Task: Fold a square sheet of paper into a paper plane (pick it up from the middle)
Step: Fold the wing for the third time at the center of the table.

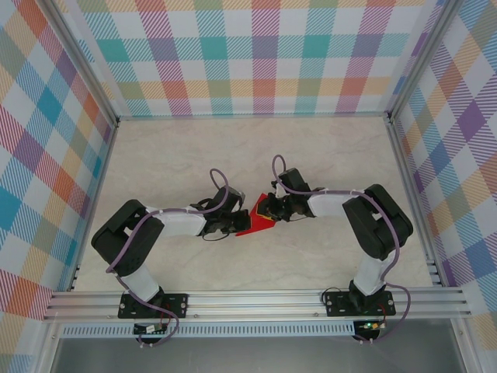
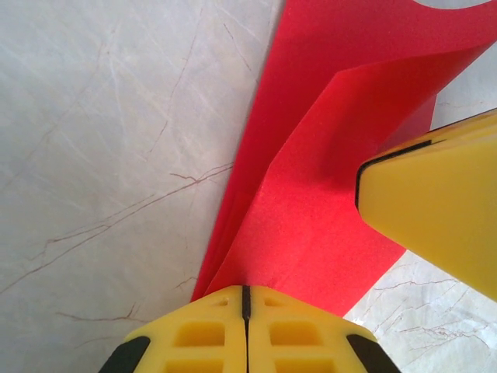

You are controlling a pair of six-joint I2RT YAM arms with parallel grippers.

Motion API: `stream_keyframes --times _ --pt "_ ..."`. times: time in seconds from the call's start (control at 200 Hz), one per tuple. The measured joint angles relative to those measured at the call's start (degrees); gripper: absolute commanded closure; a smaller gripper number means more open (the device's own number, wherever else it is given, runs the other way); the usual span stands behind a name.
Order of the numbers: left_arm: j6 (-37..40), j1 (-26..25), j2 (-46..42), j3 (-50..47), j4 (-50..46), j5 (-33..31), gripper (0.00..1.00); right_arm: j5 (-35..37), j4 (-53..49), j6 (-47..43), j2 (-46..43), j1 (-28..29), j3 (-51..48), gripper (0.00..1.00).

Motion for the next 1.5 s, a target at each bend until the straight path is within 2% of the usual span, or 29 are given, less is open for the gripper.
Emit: stream_keyframes --times 0.39,0.78,1.17,1.5 --pt "0.0 0.0 0.1 0.4 -0.6 -0.1 0.99 -3.0 1.9 -1.3 1.7 0.7 -0.5 0.86" --pt "0.1 0.0 0.2 0.7 -1.4 -0.4 1.00 -0.9 -1.4 -1.5 4.2 1.0 2.2 0.86" --pt "0.1 0.0 0.3 1.1 -1.5 -2.2 1.00 -0.2 -3.1 0.5 4.2 -3.8 2.3 0.87" --pt "0.1 0.0 0.4 1.2 -1.5 -2.2 1.00 3.2 -7.2 0.3 3.4 -6.6 3.7 0.87"
